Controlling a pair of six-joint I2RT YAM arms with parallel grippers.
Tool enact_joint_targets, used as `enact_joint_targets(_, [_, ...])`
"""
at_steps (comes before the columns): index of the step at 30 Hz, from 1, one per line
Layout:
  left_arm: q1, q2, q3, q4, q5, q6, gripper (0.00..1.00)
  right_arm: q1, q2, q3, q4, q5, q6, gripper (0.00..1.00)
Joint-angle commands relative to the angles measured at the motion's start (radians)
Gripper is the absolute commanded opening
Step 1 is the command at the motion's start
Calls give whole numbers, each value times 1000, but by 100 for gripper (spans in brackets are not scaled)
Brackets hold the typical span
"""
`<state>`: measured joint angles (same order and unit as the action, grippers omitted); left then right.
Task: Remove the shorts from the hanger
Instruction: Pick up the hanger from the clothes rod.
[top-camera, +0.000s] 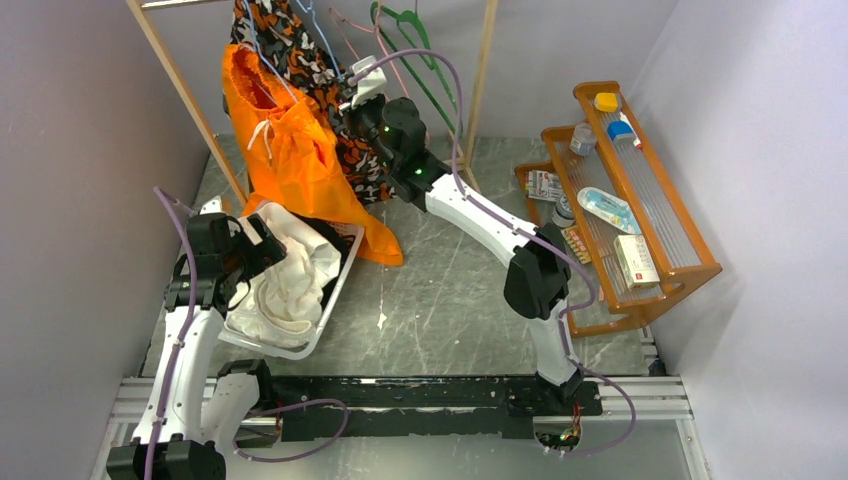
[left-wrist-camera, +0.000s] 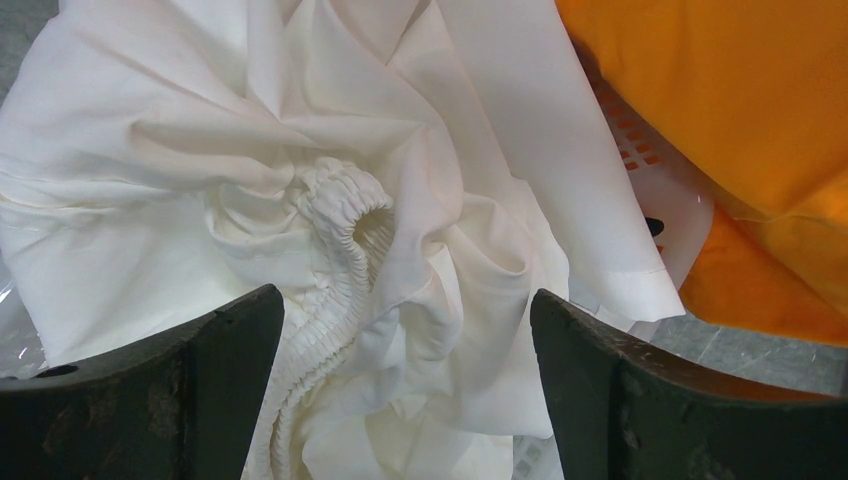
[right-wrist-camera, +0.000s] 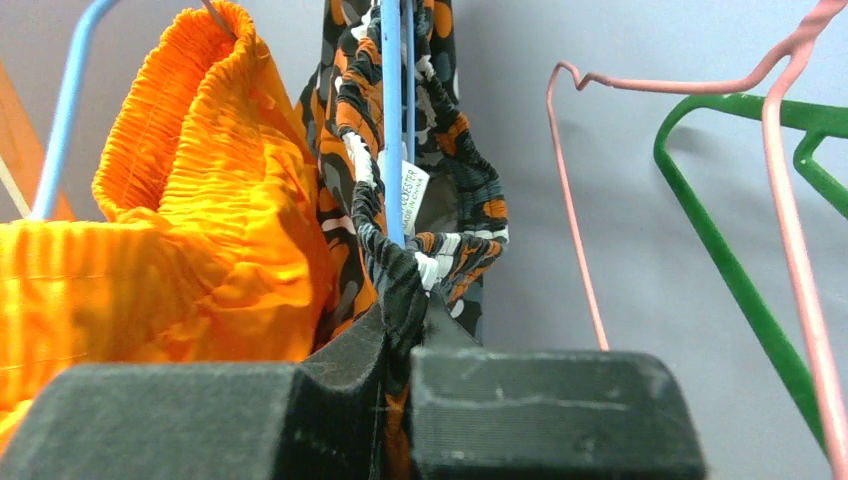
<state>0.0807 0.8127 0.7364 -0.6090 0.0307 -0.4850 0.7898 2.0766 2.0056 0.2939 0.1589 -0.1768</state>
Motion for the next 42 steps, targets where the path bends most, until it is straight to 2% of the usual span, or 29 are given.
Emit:
enact_joint_targets(1, [-1, -6, -7, 35, 23, 13, 97, 28, -32, -59, 201, 74, -28, 0])
enact_joint_targets(8, [-1, -10, -7, 34, 23, 13, 97, 33, -111, -101, 111, 155, -21, 0])
enact_joint_targets(17, [-1, -33, -4, 33, 29, 16, 99, 28, -407, -422, -6, 74, 50, 0])
enact_joint_targets(25, [-2, -73, 22, -2, 44, -14, 99, 28, -573, -565, -136, 93, 111, 0])
enact_joint_targets(35, [-2, -115, 125, -124, 168, -80, 99, 30, -896, -880, -280, 222, 314, 0])
enact_joint_targets(42, [-2, -135, 208, -132, 315, -74, 99, 30, -1148, -1057, -494, 142, 383, 0])
